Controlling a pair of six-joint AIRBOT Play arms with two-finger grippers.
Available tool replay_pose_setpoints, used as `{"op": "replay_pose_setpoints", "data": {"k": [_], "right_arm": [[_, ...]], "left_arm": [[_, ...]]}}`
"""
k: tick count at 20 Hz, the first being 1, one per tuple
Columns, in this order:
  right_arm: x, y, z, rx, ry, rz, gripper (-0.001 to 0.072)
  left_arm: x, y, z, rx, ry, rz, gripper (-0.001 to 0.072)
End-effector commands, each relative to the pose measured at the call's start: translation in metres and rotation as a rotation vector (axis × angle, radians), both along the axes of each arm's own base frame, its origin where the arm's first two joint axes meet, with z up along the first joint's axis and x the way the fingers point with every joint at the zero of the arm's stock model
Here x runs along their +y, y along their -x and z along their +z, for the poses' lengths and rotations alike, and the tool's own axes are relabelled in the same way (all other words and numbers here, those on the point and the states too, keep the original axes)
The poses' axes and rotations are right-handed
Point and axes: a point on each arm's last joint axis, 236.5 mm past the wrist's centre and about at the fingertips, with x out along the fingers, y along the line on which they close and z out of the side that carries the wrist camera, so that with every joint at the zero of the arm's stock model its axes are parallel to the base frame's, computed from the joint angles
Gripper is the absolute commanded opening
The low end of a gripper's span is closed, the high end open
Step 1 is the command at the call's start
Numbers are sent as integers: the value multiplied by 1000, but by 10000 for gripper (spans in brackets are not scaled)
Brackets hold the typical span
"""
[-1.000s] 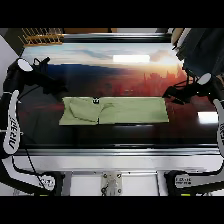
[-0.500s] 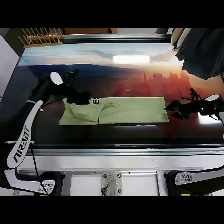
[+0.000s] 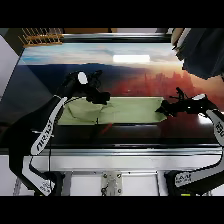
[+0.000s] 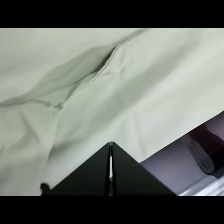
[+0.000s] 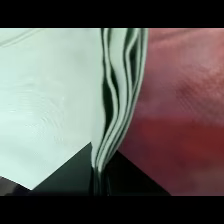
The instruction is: Fold the clothes and pants, and hang the long-sleeved shirts on hangers.
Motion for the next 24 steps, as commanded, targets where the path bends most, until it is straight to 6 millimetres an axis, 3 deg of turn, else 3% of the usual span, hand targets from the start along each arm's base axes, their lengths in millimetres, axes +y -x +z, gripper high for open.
{"op": "replay_pose_setpoints", "data": {"k": [1,4,7,10,13,17,24], "right_arm": [[-29,7,17,22,127,63,8],[-69,8,64,43,327,137,8],[-66,-7,123,-12,373,163,8],[-37,-16,174,-76,388,217,9],[-1,-19,212,-153,405,298,8],[42,-20,242,-235,410,361,8],[104,-14,265,-317,398,466,9]], "left_arm": [[-23,-4,-11,4,2,-24,9],[-49,0,-23,4,1,-71,9],[-99,6,-32,26,72,-120,9],[-143,9,-41,40,148,-147,9],[-164,10,-54,41,159,-154,9],[-161,19,-76,75,138,-125,9],[-162,15,-73,60,145,-118,9]]}}
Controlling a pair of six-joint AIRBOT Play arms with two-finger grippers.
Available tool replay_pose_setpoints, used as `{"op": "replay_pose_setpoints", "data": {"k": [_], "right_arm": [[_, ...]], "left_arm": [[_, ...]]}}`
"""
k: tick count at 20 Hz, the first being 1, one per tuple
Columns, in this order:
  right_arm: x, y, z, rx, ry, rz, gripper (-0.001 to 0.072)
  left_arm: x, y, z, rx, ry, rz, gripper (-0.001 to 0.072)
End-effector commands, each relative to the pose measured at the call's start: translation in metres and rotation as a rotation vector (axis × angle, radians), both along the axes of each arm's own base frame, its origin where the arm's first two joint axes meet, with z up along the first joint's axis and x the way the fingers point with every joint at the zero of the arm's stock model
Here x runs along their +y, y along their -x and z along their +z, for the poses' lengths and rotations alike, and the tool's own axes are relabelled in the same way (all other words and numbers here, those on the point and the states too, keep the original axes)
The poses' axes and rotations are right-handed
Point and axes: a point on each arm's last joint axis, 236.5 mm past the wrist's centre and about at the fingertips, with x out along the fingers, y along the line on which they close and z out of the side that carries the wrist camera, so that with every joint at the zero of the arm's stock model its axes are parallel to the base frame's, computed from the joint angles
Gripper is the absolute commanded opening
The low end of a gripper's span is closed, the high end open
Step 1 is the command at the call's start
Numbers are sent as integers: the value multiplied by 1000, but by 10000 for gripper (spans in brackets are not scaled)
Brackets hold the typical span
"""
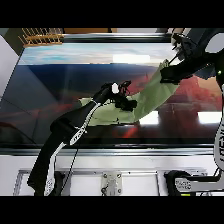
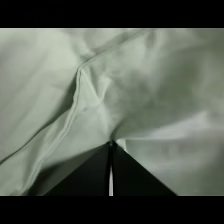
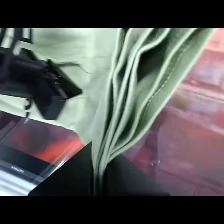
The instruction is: Fold the clothes and pants, and hang the long-sleeved shirts on hangers.
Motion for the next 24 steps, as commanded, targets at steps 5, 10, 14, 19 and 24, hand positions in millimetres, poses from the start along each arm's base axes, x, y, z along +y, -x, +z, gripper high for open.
{"op": "replay_pose_setpoints", "data": {"k": [5,10,14,19,24], "right_arm": [[61,11,10,-27,-24,96,9],[105,21,14,-52,-49,168,9],[147,27,9,-67,-72,221,9],[215,34,-20,-33,-138,294,9],[298,37,-73,38,-269,308,10]], "left_arm": [[10,-16,15,-25,14,31,9],[62,-67,63,-92,46,141,9],[127,-107,105,-137,63,254,9],[207,-132,154,-203,67,340,9],[274,-138,193,-252,58,404,9]]}}
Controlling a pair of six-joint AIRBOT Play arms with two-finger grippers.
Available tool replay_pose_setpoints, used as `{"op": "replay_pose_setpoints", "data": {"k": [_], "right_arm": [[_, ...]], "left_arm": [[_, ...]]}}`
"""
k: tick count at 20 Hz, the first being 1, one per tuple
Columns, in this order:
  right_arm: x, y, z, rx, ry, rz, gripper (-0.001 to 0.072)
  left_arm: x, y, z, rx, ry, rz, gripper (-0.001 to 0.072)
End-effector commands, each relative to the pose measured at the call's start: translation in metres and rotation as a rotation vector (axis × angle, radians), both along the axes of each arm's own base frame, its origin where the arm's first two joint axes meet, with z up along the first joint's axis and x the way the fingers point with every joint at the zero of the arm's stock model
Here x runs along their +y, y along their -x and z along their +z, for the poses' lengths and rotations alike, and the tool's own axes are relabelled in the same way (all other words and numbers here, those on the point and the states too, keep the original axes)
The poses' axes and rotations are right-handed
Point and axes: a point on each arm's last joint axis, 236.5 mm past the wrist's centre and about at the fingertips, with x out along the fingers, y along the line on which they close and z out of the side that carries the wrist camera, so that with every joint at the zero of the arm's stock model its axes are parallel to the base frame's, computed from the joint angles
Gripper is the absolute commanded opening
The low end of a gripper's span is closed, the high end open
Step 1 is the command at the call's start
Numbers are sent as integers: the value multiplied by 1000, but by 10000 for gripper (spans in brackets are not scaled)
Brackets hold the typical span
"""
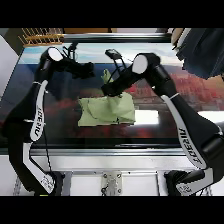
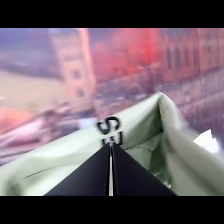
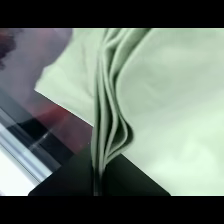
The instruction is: Fold the clothes and pants, and hang the long-sleeved shirts on hangers.
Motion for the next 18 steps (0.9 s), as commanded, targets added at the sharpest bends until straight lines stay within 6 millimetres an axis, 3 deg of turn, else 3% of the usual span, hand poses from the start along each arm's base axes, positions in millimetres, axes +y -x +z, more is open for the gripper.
{"op": "replay_pose_setpoints", "data": {"k": [1,2,3,5,6,8,10,12,14,18], "right_arm": [[66,6,-39,68,-106,11,11],[84,9,-54,89,-129,13,21],[101,12,-68,102,-149,11,92],[139,20,-87,128,-221,0,537],[153,26,-87,130,-261,19,598],[168,30,-72,119,-332,30,593],[156,19,-49,67,-338,22,593],[114,-1,-37,-19,-258,6,593],[50,-14,-42,-33,-152,-44,593],[-116,-14,-99,114,35,-279,594]], "left_arm": [[50,0,29,-30,-10,48,9],[60,-1,36,-39,-10,66,9],[71,-2,42,-49,-10,84,9],[89,-2,51,-61,-11,113,9],[96,-3,55,-67,-12,127,9],[109,-4,62,-85,-14,153,8],[124,-3,67,-99,-51,174,9],[139,5,66,-99,-147,174,9],[139,15,65,-91,-216,140,9],[100,25,62,-99,-238,31,9]]}}
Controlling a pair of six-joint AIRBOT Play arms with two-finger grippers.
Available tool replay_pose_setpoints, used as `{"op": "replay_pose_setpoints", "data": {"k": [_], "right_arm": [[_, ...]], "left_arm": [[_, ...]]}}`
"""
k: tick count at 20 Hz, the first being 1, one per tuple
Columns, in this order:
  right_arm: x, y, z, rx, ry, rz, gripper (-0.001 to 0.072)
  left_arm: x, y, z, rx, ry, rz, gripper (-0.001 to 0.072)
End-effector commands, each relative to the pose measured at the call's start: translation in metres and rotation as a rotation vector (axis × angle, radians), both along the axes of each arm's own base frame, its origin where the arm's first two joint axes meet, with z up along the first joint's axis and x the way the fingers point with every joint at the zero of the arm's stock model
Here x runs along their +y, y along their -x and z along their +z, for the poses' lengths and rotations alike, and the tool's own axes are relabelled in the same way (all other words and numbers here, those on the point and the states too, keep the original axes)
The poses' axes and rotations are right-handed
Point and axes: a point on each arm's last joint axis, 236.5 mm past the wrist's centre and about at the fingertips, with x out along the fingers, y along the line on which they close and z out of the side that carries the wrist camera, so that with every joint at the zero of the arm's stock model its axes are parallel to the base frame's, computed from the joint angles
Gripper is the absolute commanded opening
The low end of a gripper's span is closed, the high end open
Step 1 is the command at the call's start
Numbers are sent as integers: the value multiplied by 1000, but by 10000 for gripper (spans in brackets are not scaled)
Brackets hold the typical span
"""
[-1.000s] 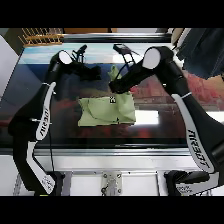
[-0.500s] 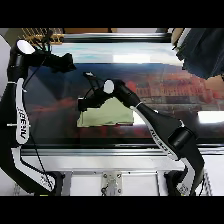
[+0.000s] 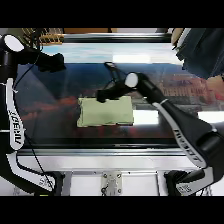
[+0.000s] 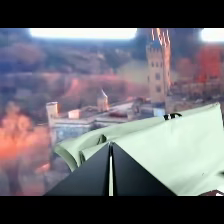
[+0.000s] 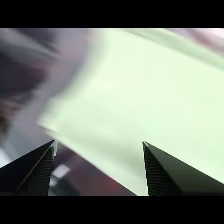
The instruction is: Fold the clothes and pants, and hang the long-sleeved shirts on hangers.
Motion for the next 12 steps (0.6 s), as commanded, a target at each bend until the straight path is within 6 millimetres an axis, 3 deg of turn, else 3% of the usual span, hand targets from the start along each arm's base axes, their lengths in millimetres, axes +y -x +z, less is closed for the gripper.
{"op": "replay_pose_setpoints", "data": {"k": [1,3,5,7,12], "right_arm": [[-139,13,-51,157,129,-208,594],[-192,21,-85,285,93,-366,595],[-213,19,-108,363,5,-477,596],[-205,12,-121,397,-86,-479,596],[-135,-6,-130,383,-294,-407,594]], "left_arm": [[-27,10,-1,0,-46,-79,9],[-50,12,0,-15,-44,-119,9],[-66,12,2,-34,-41,-143,9],[-80,11,5,-55,-36,-161,9],[-100,16,6,-65,-33,-198,9]]}}
